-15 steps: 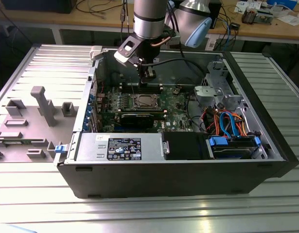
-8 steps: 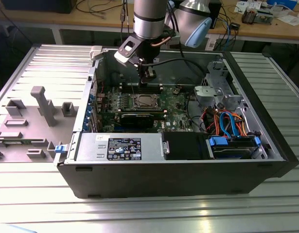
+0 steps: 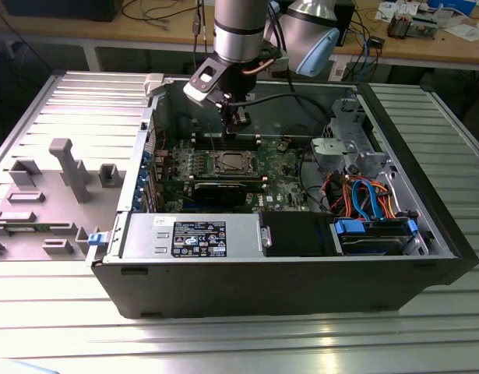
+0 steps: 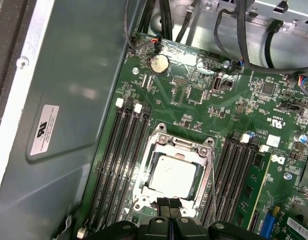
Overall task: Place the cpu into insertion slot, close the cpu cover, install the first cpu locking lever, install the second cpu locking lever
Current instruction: 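Install the first cpu locking lever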
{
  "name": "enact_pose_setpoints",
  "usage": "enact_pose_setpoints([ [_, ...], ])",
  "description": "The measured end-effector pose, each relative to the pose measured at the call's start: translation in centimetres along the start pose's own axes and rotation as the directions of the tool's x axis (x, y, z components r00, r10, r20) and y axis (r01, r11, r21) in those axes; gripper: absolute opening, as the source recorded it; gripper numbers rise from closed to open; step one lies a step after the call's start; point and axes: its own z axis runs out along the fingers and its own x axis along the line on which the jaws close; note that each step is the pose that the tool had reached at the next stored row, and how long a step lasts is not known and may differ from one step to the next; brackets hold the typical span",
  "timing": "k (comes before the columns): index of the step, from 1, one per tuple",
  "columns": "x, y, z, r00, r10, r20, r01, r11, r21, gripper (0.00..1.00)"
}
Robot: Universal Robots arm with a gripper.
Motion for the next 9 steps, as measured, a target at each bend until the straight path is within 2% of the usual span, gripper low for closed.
enact_pose_setpoints([
  [9,0.00,0.00,0.00,0.9998,-0.018,0.0004,0.018,0.9998,0.0004,0.11],
])
